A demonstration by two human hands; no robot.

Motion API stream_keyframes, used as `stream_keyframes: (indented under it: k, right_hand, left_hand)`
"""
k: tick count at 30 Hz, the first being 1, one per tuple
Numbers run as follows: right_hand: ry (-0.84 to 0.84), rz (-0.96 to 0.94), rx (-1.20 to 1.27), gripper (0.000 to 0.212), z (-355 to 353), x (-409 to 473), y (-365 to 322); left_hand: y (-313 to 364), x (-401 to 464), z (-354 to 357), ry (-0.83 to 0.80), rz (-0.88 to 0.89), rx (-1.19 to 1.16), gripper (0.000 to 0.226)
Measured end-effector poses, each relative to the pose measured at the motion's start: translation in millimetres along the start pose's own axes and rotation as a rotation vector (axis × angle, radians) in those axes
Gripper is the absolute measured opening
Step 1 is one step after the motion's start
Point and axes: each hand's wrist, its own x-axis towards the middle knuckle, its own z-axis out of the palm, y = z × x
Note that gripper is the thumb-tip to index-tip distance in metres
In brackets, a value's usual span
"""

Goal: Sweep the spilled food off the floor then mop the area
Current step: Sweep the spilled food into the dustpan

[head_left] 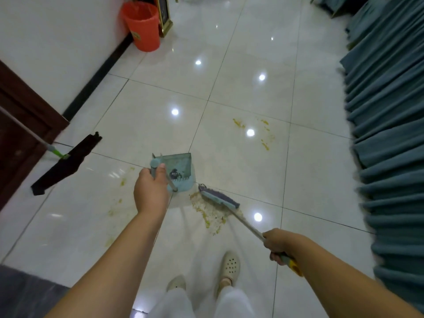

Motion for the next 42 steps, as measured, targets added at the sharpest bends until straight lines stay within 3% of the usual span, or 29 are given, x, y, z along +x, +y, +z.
stream_keyframes:
  k: [8,15,23,32,42]
  right_hand:
    - [0.023,0.002,0.258,0.024,24,-36,24]
    - [0.064,-0.01,0.378,0.023,5,-28,9]
    - [0.058,0.032,0.399,0.008,-15,11,-23]
    - [0.016,0.113,0.253,0.018,36,-7,-27]
    - [0.041,0.088,0.246,0.023,28,-42,1]
  left_hand:
    - [-15,-8,-41,-0.043,0.061,-0.025,0.043]
    - [-20,-10,-56,-0.049,0.075,-0.003,0.042]
    - [-34,-4,-64,-0.041,0.1,0.043,0.037]
    - [-41,-8,-52,-0.095,0.099,0.093,0.037]
    - [-38,-11,-55,-0.135,0.145,0.126,0.038]
